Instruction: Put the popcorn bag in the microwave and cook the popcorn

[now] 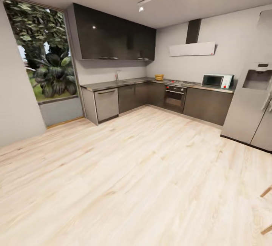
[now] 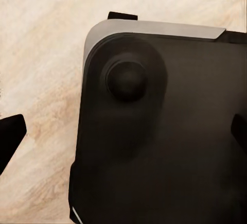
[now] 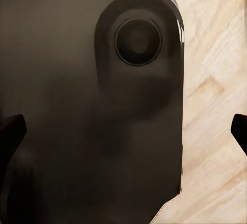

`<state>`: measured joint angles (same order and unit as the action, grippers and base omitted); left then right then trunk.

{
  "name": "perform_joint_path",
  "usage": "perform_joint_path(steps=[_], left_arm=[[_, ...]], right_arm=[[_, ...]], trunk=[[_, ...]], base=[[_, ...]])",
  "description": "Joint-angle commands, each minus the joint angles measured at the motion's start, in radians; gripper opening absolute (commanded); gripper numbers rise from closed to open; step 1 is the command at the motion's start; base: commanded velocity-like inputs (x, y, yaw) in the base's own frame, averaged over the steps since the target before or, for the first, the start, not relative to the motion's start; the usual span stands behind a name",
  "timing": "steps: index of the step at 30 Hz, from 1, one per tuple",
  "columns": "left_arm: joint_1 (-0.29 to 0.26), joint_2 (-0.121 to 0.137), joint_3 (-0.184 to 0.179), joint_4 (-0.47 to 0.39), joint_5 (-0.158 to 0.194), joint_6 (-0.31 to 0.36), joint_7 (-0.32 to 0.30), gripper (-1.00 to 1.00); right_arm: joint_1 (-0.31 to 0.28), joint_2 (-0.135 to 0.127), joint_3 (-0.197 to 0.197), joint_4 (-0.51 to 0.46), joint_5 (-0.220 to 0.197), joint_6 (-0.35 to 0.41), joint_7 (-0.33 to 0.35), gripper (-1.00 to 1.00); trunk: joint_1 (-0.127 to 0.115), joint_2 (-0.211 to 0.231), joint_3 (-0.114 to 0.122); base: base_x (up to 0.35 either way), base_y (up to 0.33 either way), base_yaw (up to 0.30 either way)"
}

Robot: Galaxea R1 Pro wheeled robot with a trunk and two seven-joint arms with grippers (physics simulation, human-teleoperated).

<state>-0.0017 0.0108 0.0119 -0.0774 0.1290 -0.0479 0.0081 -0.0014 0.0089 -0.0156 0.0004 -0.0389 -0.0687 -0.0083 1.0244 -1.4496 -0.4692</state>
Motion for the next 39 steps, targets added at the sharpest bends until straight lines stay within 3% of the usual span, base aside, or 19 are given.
perform_joint_path(steps=[1, 23, 39], left_arm=[[0.0, 0.0, 0.0, 0.0, 0.008, -0.003, 0.001, 1.0], [0.0, 0.0, 0.0, 0.001, 0.008, -0.002, 0.0, 1.0], [0.0, 0.0, 0.0, 0.001, 0.009, 0.002, 0.001, 1.0]], right_arm=[[0.0, 0.0, -0.001, 0.0, -0.004, -0.003, -0.001, 1.0], [0.0, 0.0, -0.001, 0.0, -0.004, -0.003, -0.001, 1.0], [0.0, 0.0, 0.002, 0.0, 0.004, -0.002, -0.001, 1.0]], trunk=[[0.001, 0.0, -0.001], [0.001, 0.0, -0.001], [0.001, 0.0, -0.001]], base=[[0.323, 0.0, -0.291], [0.324, 0.0, -0.288], [0.323, 0.0, -0.014]])
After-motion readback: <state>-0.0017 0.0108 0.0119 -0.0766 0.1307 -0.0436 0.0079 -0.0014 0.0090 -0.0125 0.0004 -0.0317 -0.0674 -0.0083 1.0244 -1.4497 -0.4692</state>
